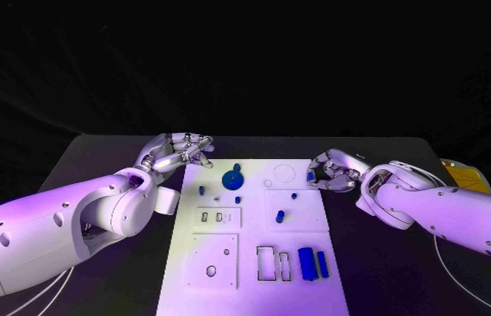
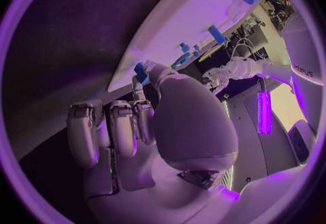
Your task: Assemble the parts on the task board
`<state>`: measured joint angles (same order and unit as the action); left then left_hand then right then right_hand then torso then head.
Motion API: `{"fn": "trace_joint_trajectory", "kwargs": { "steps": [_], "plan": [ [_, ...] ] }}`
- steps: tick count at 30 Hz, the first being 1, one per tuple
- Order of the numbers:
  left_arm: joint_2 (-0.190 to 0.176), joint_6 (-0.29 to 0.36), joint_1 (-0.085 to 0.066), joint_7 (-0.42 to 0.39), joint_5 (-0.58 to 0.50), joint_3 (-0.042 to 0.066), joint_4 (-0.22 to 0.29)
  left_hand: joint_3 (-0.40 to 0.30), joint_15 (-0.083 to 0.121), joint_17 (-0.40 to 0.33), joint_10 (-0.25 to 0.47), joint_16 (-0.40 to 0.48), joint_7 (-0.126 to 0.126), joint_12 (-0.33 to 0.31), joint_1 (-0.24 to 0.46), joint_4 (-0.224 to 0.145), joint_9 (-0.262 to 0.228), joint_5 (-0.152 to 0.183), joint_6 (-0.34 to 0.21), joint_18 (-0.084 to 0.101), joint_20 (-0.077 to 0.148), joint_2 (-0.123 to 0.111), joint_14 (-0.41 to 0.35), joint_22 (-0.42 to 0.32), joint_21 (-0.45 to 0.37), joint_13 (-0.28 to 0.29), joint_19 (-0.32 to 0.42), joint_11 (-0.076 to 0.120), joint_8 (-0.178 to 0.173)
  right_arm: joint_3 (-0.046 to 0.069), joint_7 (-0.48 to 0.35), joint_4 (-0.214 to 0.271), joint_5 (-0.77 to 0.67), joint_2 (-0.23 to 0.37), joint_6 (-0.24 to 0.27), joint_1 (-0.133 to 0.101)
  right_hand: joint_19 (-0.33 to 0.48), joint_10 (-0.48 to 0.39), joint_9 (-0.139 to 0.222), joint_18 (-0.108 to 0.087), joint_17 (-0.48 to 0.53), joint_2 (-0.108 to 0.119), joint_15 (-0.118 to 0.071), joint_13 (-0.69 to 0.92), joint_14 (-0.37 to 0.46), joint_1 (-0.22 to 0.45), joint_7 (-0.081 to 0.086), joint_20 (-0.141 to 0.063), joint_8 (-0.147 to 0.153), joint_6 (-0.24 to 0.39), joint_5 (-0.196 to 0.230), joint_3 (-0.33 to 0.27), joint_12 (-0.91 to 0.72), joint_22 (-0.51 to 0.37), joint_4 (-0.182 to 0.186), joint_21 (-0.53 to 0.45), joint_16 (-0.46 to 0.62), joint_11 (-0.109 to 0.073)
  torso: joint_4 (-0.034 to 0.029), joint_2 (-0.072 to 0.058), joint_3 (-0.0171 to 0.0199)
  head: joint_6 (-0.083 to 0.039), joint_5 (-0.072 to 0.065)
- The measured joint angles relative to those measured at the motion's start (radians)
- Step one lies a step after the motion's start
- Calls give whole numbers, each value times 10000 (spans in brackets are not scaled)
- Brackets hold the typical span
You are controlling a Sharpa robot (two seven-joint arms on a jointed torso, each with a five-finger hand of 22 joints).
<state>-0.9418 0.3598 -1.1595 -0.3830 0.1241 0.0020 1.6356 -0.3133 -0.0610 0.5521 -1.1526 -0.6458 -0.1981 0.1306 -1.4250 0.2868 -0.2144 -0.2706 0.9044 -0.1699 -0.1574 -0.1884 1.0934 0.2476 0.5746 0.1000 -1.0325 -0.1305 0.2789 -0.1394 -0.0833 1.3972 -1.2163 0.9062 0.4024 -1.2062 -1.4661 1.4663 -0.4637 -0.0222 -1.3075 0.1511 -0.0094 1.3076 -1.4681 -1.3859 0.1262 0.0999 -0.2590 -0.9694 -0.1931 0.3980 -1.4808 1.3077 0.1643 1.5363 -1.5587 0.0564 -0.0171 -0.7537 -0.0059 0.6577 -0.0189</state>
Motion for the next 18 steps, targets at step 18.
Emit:
{"fn": "trace_joint_trajectory", "kwargs": {
  "steps": [18],
  "plan": [
    [70,-19,-1,41,0,-3,-209,0,0,13,0,-47,0,0,0,0,-9,0,0,0,0,0,0,11,-3,8,0,0,0,27,1452,2244,-99,-258,665,-306,0,0,1,1,1,-184,-35,-2,35,136,8,1,9,1,-159,191,0,-2,29,-3,0,1,-12,44,-11,45,113]
  ]
}}
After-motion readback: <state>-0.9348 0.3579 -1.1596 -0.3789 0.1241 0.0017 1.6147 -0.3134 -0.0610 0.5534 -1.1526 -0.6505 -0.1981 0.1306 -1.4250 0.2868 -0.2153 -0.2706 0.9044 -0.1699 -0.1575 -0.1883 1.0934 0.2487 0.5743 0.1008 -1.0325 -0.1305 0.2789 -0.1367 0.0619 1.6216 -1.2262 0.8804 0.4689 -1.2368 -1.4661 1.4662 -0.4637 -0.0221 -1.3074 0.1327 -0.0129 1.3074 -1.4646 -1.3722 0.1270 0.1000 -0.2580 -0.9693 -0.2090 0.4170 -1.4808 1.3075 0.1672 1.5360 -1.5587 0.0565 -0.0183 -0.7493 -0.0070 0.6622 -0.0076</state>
